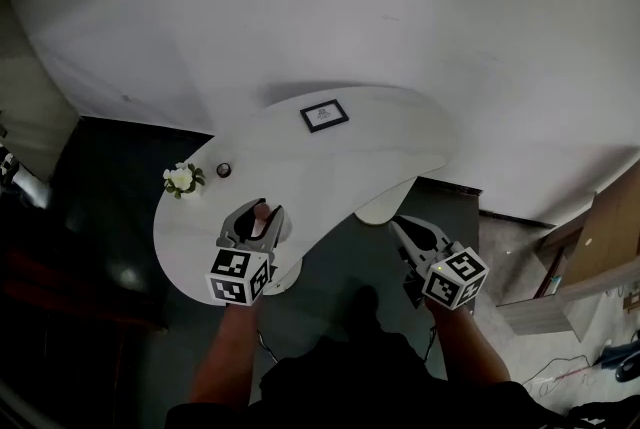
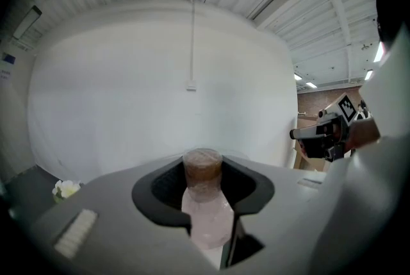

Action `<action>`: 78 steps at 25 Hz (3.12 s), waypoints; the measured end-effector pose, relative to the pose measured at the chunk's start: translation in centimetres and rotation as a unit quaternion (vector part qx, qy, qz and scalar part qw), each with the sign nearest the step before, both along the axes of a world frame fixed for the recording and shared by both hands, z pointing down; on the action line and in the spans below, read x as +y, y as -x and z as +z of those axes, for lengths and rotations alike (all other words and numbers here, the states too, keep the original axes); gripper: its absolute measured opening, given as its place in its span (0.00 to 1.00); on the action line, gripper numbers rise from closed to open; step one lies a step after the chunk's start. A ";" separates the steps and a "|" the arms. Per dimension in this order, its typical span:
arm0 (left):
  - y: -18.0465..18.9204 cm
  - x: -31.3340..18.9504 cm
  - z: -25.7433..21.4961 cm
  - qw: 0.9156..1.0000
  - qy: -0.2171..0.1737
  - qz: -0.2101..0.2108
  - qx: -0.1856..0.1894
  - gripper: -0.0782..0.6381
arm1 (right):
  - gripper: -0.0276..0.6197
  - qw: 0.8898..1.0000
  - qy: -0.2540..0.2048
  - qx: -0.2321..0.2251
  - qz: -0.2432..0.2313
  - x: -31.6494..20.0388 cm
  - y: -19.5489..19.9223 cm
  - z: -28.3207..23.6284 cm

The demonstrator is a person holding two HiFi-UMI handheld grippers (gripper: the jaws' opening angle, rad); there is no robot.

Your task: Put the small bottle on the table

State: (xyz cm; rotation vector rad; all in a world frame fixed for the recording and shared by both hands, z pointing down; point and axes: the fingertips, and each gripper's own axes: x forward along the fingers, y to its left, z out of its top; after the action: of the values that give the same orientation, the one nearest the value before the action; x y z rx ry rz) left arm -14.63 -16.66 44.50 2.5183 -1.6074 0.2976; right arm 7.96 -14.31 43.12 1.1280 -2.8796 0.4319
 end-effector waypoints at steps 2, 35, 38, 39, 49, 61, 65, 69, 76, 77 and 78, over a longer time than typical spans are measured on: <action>-0.1 -1.7 0.5 1.000 0.007 -0.008 0.000 0.31 | 0.06 1.000 0.006 -0.002 -0.009 -2.0 -0.1 0.6; 2.7 -14.8 2.1 0.998 0.010 -0.059 0.007 0.31 | 0.06 0.993 0.006 0.016 -0.117 -19.5 8.0 0.3; 4.2 -14.7 3.3 0.997 0.021 -0.071 0.011 0.31 | 0.06 0.991 0.012 0.024 -0.134 -19.5 9.9 1.0; 4.6 -14.7 3.6 0.997 0.024 -0.075 0.012 0.31 | 0.06 0.990 0.015 0.025 -0.138 -19.8 10.3 1.2; 6.2 -18.3 6.7 0.993 0.061 -0.101 0.010 0.31 | 0.06 0.984 0.030 0.024 -0.175 -24.8 13.1 3.3; 3.3 -26.0 12.3 0.991 0.112 -0.075 0.002 0.31 | 0.06 0.982 0.070 0.034 -0.171 -31.4 11.8 7.1; 2.3 -27.7 14.5 0.989 0.128 -0.067 0.001 0.31 | 0.06 0.981 0.083 0.039 -0.173 -31.9 11.6 8.3; 1.7 -28.7 16.8 0.988 0.142 -0.052 -0.015 0.31 | 0.06 0.979 0.095 0.046 -0.174 -32.1 11.5 9.7; 1.3 -29.9 19.8 0.986 0.157 -0.041 -0.031 0.31 | 0.06 0.975 0.108 0.058 -0.184 -32.3 12.5 11.6; 1.4 -30.0 20.1 0.986 0.158 -0.041 -0.032 0.31 | 0.06 0.975 0.107 0.057 -0.186 -32.3 12.8 11.6; 1.4 -30.1 20.4 0.986 0.161 -0.041 -0.033 0.31 | 0.06 0.975 0.106 0.057 -0.187 -32.3 13.0 11.6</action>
State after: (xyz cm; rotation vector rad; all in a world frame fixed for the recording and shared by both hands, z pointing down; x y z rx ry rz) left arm -16.08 -46.78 64.91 2.2161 -1.5371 0.5848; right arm -5.06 -46.59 54.67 0.5424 -2.7715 0.6126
